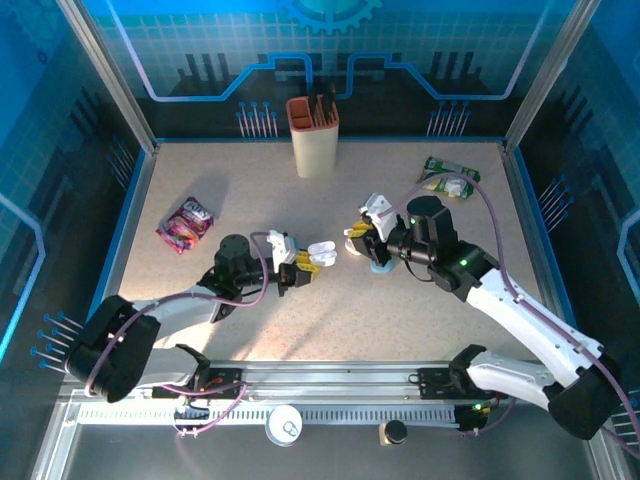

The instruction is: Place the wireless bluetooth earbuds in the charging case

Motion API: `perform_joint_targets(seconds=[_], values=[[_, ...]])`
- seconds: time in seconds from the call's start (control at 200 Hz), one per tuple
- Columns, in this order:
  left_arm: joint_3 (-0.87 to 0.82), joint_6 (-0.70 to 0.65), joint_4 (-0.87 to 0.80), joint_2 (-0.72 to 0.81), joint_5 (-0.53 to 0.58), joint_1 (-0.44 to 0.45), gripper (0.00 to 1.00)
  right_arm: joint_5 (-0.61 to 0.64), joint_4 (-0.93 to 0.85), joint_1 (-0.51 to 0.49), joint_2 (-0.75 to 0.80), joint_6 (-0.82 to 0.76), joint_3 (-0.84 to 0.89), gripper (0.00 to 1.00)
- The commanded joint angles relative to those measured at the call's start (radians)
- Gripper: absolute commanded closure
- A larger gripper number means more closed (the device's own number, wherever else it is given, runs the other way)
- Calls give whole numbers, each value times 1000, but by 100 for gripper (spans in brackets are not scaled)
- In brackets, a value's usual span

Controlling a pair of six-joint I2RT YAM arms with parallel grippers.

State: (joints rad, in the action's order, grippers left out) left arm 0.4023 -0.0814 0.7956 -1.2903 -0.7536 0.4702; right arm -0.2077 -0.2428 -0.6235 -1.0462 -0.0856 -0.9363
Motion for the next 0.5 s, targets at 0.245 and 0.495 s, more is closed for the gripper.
perform_joint_targets(seconds=[0.245,0.495], values=[[91,-52,-239,68,-109,43,85,-111,-34,-59,-9,-134,-9,82],[99,-58,-248,94,-111,44,85,-146,-56,-64,-33,-170,6,82]])
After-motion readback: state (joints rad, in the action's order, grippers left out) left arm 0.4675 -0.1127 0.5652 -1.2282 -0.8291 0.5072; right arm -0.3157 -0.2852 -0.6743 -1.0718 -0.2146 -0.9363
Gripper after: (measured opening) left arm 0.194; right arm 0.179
